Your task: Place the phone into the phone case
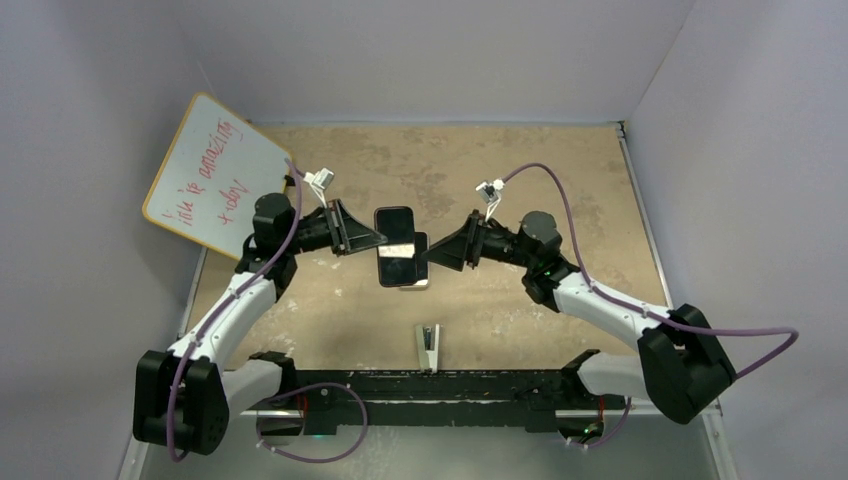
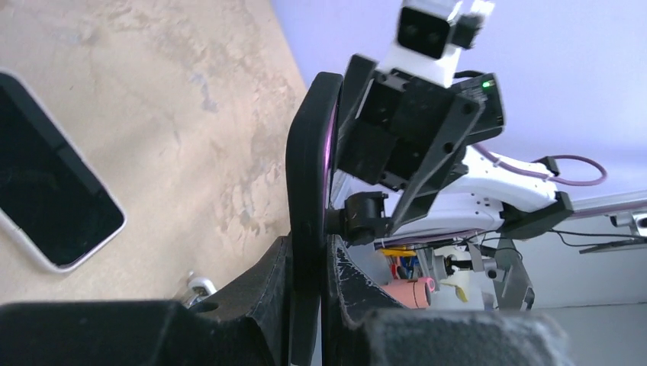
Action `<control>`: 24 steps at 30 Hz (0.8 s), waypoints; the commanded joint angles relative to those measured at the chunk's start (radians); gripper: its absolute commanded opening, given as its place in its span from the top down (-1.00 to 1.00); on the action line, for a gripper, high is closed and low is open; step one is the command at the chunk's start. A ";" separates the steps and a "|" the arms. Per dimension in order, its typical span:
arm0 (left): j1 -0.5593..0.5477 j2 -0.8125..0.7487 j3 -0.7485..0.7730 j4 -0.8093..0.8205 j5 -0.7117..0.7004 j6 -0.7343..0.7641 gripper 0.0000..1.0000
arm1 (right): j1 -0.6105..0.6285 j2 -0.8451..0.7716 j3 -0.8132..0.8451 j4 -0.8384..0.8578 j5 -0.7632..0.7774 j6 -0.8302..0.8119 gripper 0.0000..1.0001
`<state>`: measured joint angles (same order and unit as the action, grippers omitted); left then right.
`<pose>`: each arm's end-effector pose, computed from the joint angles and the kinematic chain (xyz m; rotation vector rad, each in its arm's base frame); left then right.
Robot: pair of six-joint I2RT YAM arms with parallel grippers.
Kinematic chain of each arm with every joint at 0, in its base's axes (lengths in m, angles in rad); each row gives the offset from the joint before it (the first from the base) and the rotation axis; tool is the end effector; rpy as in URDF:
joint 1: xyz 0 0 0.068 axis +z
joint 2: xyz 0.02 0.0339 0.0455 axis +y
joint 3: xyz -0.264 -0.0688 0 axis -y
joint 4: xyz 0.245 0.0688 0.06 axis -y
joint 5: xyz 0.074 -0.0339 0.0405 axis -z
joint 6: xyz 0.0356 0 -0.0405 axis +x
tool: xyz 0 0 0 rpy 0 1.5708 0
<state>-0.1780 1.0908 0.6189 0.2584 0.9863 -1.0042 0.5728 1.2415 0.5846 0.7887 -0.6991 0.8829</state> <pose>0.2261 -0.0708 0.2699 -0.0084 2.0307 -1.6688 0.2108 0.1632 0.2745 -0.4062 1.6657 1.6327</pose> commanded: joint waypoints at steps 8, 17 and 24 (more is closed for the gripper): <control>-0.029 -0.053 0.003 0.255 -0.001 -0.135 1.00 | 0.113 -0.082 -0.008 0.111 0.013 0.089 -0.38; -0.091 -0.042 0.005 0.414 0.007 -0.244 1.00 | 0.164 -0.036 0.032 0.074 0.115 0.098 -0.28; -0.094 -0.051 0.082 0.270 -0.023 -0.163 1.00 | 0.165 -0.078 0.029 -0.051 0.174 0.073 -0.34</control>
<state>-0.2707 1.0645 0.6167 0.5106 0.9848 -1.1851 0.7334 1.2076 0.5838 0.7856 -0.5865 0.9749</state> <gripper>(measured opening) 0.155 0.676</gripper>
